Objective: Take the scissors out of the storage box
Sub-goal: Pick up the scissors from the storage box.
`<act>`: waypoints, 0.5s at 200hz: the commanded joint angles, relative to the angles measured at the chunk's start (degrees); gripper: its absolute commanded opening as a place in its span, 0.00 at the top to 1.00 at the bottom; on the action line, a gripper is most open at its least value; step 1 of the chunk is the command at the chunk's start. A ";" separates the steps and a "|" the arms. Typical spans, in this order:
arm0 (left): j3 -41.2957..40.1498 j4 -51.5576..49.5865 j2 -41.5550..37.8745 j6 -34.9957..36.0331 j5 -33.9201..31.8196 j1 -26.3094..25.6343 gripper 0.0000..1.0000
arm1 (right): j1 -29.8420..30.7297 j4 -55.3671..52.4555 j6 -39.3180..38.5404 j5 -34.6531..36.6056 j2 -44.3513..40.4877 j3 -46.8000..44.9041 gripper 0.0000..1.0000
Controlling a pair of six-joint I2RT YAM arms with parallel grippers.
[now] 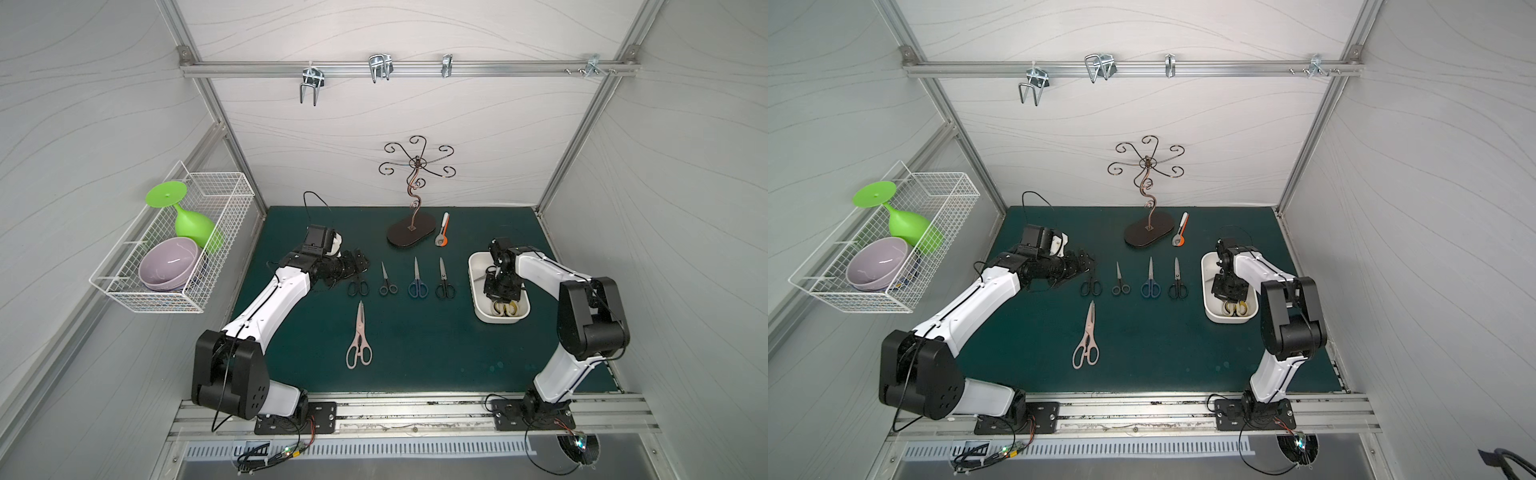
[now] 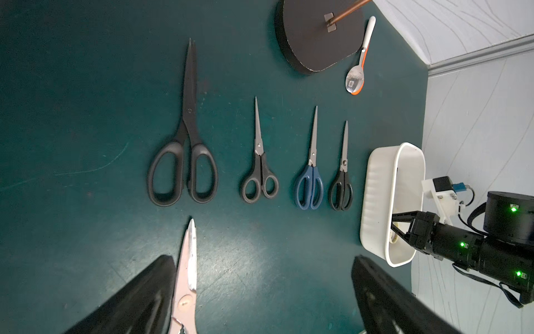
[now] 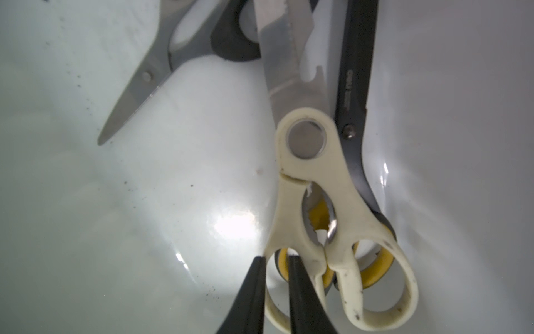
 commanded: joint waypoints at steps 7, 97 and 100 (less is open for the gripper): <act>0.37 -0.42 -0.94 -0.46 -0.55 0.43 0.00 | 0.26 0.88 0.94 1.03 1.89 -0.30 0.80; -0.64 0.33 -1.49 -1.39 0.80 1.00 0.00 | 0.35 2.81 1.41 1.38 2.00 -1.08 0.89; -0.62 0.45 -1.40 -1.43 0.89 1.00 0.00 | 0.35 2.81 1.43 1.40 1.72 -1.14 0.91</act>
